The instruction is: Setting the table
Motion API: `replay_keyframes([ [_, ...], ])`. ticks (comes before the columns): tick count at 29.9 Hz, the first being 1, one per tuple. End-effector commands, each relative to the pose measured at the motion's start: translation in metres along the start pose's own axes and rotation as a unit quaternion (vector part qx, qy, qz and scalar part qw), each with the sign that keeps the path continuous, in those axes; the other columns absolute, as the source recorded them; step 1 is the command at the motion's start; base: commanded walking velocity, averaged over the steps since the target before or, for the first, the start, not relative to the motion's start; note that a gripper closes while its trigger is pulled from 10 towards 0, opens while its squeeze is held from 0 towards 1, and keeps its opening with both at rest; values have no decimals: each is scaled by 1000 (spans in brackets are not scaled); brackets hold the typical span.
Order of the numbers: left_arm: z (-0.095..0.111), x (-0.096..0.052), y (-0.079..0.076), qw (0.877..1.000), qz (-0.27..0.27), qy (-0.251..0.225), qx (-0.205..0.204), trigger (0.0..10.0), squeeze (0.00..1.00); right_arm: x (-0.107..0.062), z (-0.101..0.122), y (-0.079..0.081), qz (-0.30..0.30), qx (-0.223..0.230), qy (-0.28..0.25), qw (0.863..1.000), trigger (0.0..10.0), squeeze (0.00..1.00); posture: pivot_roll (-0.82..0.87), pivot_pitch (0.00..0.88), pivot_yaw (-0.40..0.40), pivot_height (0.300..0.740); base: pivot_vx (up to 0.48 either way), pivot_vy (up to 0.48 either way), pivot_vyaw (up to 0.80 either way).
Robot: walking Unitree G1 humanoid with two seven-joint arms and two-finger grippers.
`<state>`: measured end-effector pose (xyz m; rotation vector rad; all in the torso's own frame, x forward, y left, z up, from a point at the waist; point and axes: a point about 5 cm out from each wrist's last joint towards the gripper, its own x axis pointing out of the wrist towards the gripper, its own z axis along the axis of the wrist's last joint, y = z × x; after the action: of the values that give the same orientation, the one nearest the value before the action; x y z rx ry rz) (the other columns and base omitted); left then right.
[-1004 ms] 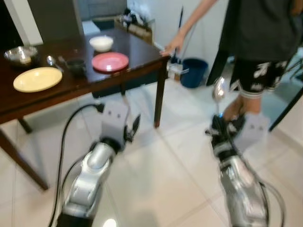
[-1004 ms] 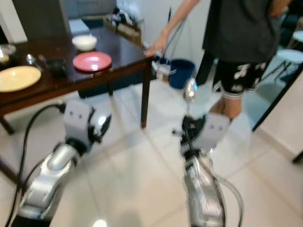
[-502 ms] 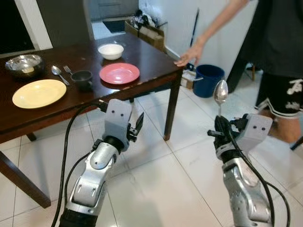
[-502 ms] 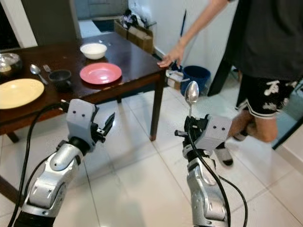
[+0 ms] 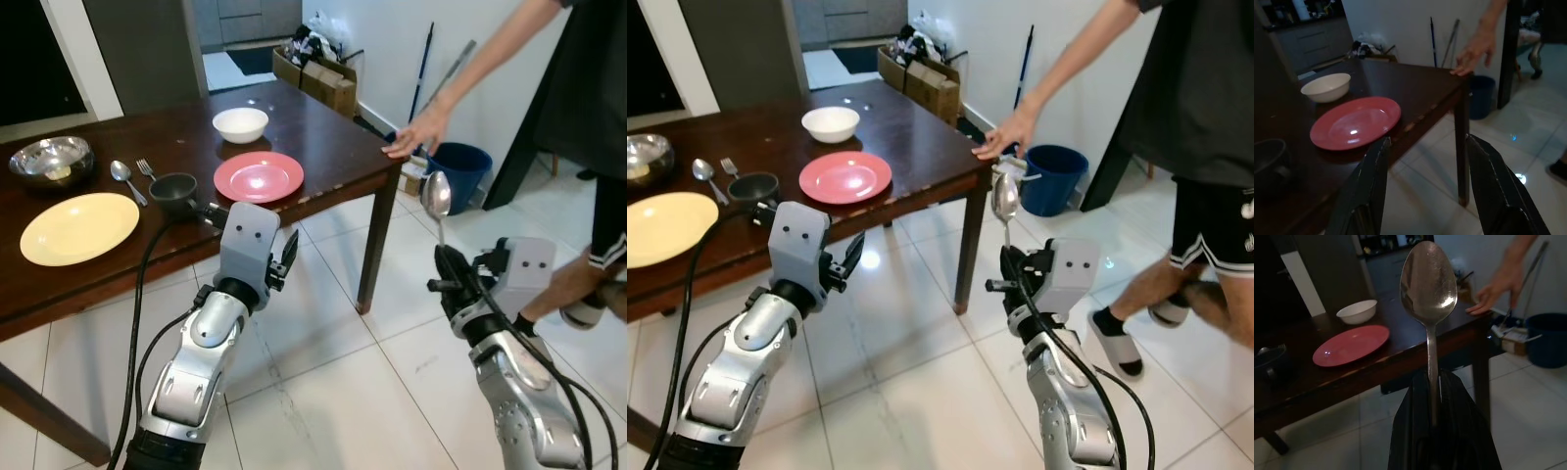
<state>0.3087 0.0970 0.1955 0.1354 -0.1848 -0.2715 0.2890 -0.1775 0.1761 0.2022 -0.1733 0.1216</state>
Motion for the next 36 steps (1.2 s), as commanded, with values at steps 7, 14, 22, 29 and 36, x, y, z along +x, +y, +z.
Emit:
replay_keyframes([
  [7, 1, 1, -1, 1000, -2, 1, 3, 10000, 0, 0, -2, 2, 4, 4, 8, 1000, 10000, 0, -82, 0, 99, 740, 480, 0, 0],
  [14, 1, 1, -1, 1000, -3, 0, 5, 10000, 0, 0, -4, 3, 2, 7, 11, 1000, 10000, 0, -82, 0, 100, 740, 480, 0, 0],
  [22, 2, 1, -1, 1000, -4, -1, 5, 10000, 0, -1, -6, 5, 11, 9, 18, 1000, 10000, 0, -80, 0, 100, 740, 480, 0, 0],
  [29, 2, 2, -2, 1000, -5, -3, 4, 10000, 0, -1, -8, 2, 10, 3, 23, 1000, 10000, 0, -81, 0, 98, 740, 480, 0, 0],
  [36, 2, 2, -3, 1000, -7, -3, 4, 10000, 0, -2, -13, -3, 17, -17, 46, 999, 10000, 0, -81, 0, 98, 740, 480, 0, 0],
])
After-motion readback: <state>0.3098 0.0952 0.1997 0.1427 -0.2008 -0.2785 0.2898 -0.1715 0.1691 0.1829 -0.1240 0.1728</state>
